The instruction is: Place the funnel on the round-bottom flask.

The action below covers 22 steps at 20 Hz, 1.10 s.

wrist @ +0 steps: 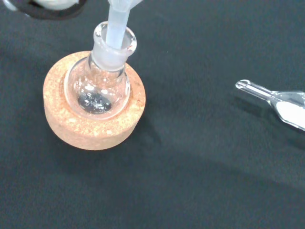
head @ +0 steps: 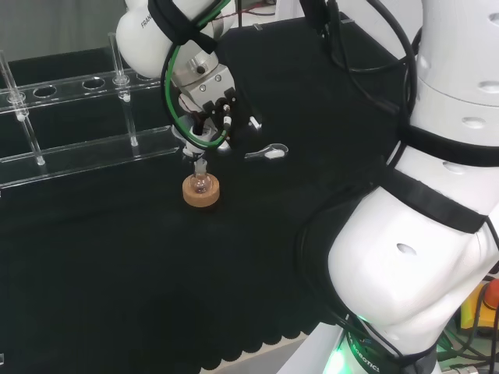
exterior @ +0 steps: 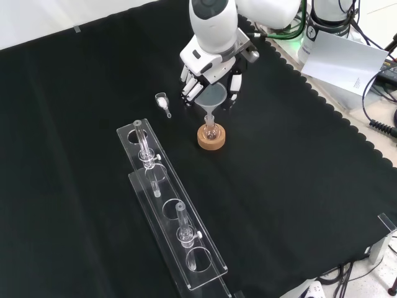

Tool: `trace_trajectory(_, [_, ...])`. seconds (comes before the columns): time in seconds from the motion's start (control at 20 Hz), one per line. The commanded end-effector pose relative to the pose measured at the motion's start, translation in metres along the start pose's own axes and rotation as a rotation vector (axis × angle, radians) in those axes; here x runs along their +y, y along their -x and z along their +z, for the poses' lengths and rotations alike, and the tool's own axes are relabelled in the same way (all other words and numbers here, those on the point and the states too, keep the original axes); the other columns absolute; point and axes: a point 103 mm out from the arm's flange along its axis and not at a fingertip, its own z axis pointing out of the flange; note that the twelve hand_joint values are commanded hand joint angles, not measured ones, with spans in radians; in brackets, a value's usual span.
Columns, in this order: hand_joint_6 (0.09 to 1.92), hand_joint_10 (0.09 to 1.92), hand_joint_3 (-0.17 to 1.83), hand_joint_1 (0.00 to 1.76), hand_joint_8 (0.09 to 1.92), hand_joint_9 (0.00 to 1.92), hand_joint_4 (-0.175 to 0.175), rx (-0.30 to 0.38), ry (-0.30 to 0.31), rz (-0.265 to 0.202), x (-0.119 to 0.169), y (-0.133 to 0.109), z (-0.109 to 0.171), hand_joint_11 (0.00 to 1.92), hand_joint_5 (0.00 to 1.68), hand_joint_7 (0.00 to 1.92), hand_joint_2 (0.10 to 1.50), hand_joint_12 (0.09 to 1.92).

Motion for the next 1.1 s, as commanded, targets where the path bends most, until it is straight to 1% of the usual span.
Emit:
trace_trajectory(0.05, [0.88,0.32,0.42,0.75,0.72,1.08,-0.092,0.005,-0.012,0.000,0.0015,-0.0013,0.0050,0.96,0.60,0.53,0.77,0.95])
trace_trajectory(0.15, [0.88,0.32,0.42,0.75,0.72,1.07,-0.091,0.011,-0.021,0.003,0.0022,-0.0009,0.0069,0.95,0.60,0.53,0.77,0.95])
trace_trajectory(0.65, [0.88,0.31,0.42,0.74,0.71,1.05,-0.088,0.024,-0.002,0.003,0.0029,-0.0021,0.0106,0.93,0.59,0.51,0.77,0.96])
trace_trajectory(0.9, [0.88,0.32,0.42,0.74,0.72,1.04,-0.088,0.023,-0.012,0.008,0.0040,-0.0038,0.0118,0.93,0.57,0.50,0.77,0.97])
trace_trajectory(1.0, [0.87,0.32,0.42,0.73,0.72,1.04,-0.088,0.023,-0.020,0.006,0.0053,-0.0061,0.0129,0.92,0.56,0.50,0.77,0.97])
trace_trajectory(1.1, [0.84,0.33,0.42,0.73,0.72,1.00,-0.088,0.026,-0.026,0.003,0.0057,-0.0072,0.0143,0.88,0.49,0.49,0.77,1.00])
